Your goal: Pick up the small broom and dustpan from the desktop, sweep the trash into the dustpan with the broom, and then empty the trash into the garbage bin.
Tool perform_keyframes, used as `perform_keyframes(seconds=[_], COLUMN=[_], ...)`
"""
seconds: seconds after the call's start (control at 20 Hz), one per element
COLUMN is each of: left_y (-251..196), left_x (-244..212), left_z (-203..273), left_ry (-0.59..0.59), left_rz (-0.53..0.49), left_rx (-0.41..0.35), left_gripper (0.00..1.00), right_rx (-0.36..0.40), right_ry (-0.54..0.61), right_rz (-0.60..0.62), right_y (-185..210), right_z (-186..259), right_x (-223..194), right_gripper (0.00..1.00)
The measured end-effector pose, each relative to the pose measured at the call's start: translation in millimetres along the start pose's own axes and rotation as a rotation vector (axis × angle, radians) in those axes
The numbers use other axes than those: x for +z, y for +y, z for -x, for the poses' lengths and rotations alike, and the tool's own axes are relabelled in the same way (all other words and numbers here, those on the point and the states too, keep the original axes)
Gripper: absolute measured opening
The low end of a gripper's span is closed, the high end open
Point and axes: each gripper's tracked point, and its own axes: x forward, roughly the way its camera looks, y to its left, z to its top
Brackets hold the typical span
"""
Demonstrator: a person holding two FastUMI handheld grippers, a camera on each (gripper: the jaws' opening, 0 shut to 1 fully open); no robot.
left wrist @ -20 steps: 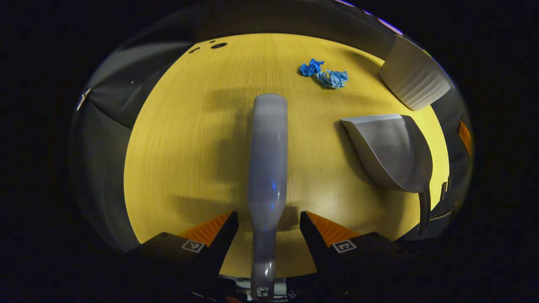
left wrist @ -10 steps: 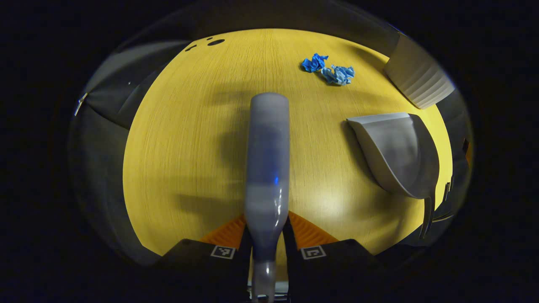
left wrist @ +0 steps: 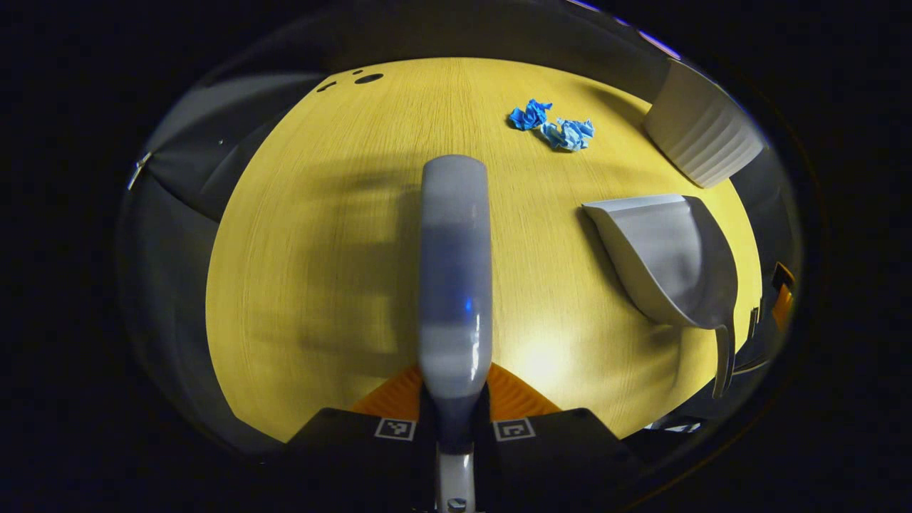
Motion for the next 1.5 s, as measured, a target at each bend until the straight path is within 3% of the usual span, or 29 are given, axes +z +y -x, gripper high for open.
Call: perform_keyframes(seconds=[0.55,0.85,1.2,1.3,1.35,1.4,1.45,1.5], left_y=[7.2,22.0,28.4,30.1,29.7,28.9,28.1,26.5], left_x=[17.4,23.8,40.9,51.7,59.5,67.1,77.7,87.8], left_z=[16.0,29.4,38.7,34.7,32.8,31.4,28.3,24.5], left_ry=[-0.113,-0.123,-0.115,-0.101,-0.100,-0.102,-0.103,-0.103], left_rz=[0.025,0.045,0.095,0.092,0.077,0.056,0.032,0.005], left_rx=[-0.049,-0.019,0.019,0.030,0.033,0.036,0.035,0.032], left_gripper=[0.23,0.23,0.23,0.22,0.23,0.23,0.23,0.23], right_rx=[-0.061,-0.111,-0.094,-0.116,-0.114,-0.117,-0.107,-0.088], right_ry=[0.283,0.356,0.405,0.407,0.409,0.413,0.427,0.427], right_rz=[-0.021,-0.009,0.051,0.082,0.089,0.086,0.081,0.097], right_y=[0.1,-9.5,-12.3,-19.3,-18.4,-19.6,-17.8,-17.9], right_z=[-35.9,-67.1,-87.6,-87.9,-87.9,-88.7,-86.6,-90.1], right_x=[-74.3,-89.1,-94.5,-93.9,-93.7,-92.9,-92.0,-93.0], right_gripper=[0.99,0.99,0.97,0.87,0.69,0.62,0.41,0.40])
